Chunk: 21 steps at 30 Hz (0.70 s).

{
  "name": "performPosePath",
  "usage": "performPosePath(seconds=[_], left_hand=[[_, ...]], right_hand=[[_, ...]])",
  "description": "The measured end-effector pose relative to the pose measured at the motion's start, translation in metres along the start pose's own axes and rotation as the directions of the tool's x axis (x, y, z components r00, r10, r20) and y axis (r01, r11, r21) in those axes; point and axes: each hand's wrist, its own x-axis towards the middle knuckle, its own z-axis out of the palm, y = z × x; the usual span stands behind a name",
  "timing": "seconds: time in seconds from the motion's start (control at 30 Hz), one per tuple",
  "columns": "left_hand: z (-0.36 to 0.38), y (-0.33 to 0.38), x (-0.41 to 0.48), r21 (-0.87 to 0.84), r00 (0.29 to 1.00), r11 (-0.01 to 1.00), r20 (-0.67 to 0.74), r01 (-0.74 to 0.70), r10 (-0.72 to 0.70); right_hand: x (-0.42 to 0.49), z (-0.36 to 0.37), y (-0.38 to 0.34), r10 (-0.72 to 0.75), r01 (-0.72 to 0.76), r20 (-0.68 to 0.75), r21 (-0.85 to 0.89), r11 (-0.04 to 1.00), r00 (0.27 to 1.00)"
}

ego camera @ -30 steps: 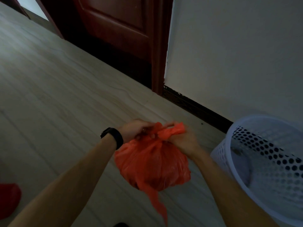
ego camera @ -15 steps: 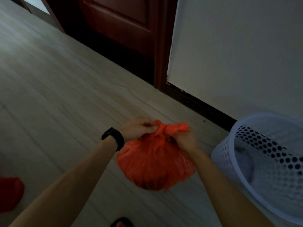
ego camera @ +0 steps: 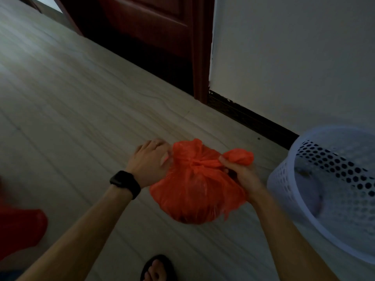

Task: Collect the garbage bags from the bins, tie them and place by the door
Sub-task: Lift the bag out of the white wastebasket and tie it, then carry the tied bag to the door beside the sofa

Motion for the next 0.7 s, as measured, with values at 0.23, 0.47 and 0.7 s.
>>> performPosePath(seconds=[0.23,0.47,0.7], left_hand=[[0.037,0.092,-0.005,-0.042,0.99,0.995,-0.114,-0.09,0.085],[0.093,0.081,-0.012,0.021,0.986,0.999,-0.162,-0.024,0.027],[0.092,0.083,-0.013,0.133,0.999,0.991,0.032,-0.017,0.013]], right_hand=[[0.007,0.015,-0.023,-0.029,0.054,-0.083,0.321,0.946,0.996],[0.005,0.022,-0.039,-0.188,0.204,-0.102,0.18,0.962,0.977],[-0.028,0.017,-0.047,-0.106,0.049,-0.096,-0.469,0.882,0.99]])
